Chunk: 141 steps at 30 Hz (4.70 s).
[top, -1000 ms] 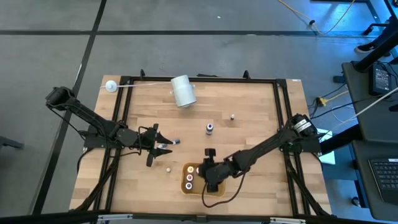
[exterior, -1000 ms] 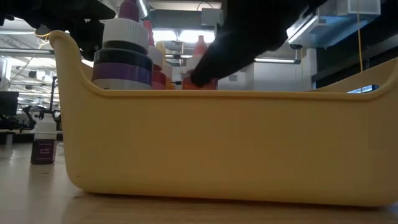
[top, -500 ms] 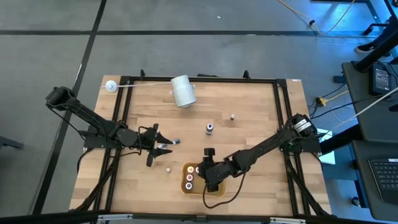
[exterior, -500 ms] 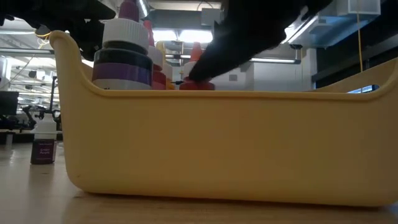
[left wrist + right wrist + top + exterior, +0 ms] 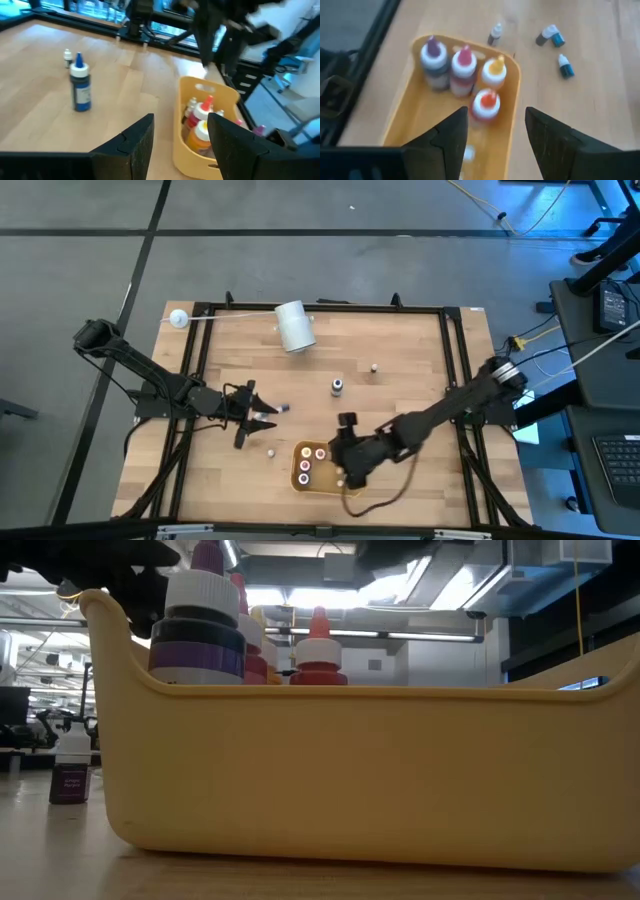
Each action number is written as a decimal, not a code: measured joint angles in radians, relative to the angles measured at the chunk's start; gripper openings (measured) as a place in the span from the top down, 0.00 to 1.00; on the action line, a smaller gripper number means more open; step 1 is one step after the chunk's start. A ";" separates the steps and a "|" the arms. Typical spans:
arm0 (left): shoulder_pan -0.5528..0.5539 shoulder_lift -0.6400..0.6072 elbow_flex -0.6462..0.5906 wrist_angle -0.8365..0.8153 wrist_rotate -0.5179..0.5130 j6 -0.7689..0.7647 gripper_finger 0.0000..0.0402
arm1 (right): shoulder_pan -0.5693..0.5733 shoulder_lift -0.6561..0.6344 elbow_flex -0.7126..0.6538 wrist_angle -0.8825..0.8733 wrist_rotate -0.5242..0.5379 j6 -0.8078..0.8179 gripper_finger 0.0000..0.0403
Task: Pick & Place food coloring
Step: Put the small green food coloring bottle into the yellow bin
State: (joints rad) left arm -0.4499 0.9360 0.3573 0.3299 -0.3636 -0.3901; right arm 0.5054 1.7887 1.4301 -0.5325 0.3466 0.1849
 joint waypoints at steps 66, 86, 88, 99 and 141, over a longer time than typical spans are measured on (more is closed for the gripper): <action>0.000 0.000 0.000 0.001 -0.036 0.018 0.56 | -0.804 -0.225 -0.668 0.154 -0.165 -0.031 0.76; 0.000 0.000 0.000 0.002 -0.035 0.018 0.56 | -0.435 -0.316 -0.488 -0.032 -0.122 0.089 0.83; 0.000 0.000 0.000 0.002 -0.035 0.018 0.56 | -0.347 -0.317 -0.445 -0.048 -0.105 0.127 0.83; 0.000 0.000 0.000 0.002 -0.035 0.018 0.56 | 0.015 -0.236 -0.220 -0.073 0.000 0.280 0.82; -0.001 0.000 0.000 0.000 -0.035 0.018 0.56 | 0.060 0.302 0.100 -0.025 -0.126 0.172 0.81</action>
State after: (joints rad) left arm -0.4507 0.9360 0.3573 0.3300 -0.3985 -0.3717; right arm 0.5655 2.0911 1.5303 -0.5571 0.2210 0.3569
